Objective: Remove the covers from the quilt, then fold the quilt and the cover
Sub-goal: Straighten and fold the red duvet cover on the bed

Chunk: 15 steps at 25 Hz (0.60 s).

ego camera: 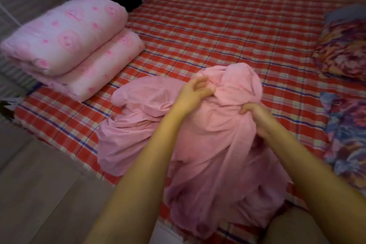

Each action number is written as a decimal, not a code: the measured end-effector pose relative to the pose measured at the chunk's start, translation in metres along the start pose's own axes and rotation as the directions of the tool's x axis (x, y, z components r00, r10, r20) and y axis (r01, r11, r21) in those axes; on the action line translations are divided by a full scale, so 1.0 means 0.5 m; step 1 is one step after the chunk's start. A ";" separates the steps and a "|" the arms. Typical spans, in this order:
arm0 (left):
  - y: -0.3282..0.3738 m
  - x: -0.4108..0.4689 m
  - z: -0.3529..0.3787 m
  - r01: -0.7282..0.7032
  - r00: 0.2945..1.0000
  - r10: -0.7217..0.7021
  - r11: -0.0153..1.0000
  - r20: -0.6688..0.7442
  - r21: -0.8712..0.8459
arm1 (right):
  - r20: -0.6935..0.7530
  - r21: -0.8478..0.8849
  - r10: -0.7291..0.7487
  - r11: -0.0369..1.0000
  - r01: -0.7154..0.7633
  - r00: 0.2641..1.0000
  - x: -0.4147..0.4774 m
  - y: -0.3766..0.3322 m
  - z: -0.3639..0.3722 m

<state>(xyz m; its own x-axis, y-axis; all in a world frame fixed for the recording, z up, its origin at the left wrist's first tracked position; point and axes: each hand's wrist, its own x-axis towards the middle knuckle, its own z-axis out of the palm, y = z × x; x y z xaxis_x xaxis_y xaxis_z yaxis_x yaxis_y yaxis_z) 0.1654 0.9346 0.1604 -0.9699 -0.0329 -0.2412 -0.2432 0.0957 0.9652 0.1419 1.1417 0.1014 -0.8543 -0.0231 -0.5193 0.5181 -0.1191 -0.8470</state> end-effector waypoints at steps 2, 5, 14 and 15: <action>-0.041 0.005 -0.042 -0.114 0.981 0.169 0.898 -0.094 0.424 | -0.041 0.220 -0.118 0.968 0.124 0.992 0.023 -0.070 -0.103; -0.190 -0.027 -0.085 0.178 0.978 -0.206 0.730 -0.035 0.660 | -0.174 0.406 -0.134 0.893 0.195 0.976 0.056 -0.077 -0.230; -0.447 -0.054 -0.029 0.606 0.794 -0.284 0.426 -0.537 0.671 | -0.255 -0.839 -0.302 0.542 -0.054 0.919 0.007 0.182 -0.026; -0.453 -0.038 -0.032 0.624 0.779 -0.290 0.446 -0.556 0.642 | -0.164 -0.890 -0.309 0.456 -0.005 0.937 -0.009 0.218 0.014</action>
<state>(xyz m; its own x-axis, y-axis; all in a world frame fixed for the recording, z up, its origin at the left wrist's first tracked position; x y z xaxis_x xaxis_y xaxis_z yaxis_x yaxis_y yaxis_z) 0.2391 0.8975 -0.0522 -0.6802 -0.6062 -0.4122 -0.7193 0.6604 0.2156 0.2018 1.1221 0.0124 -0.9535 0.1774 -0.2436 0.2781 0.8293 -0.4846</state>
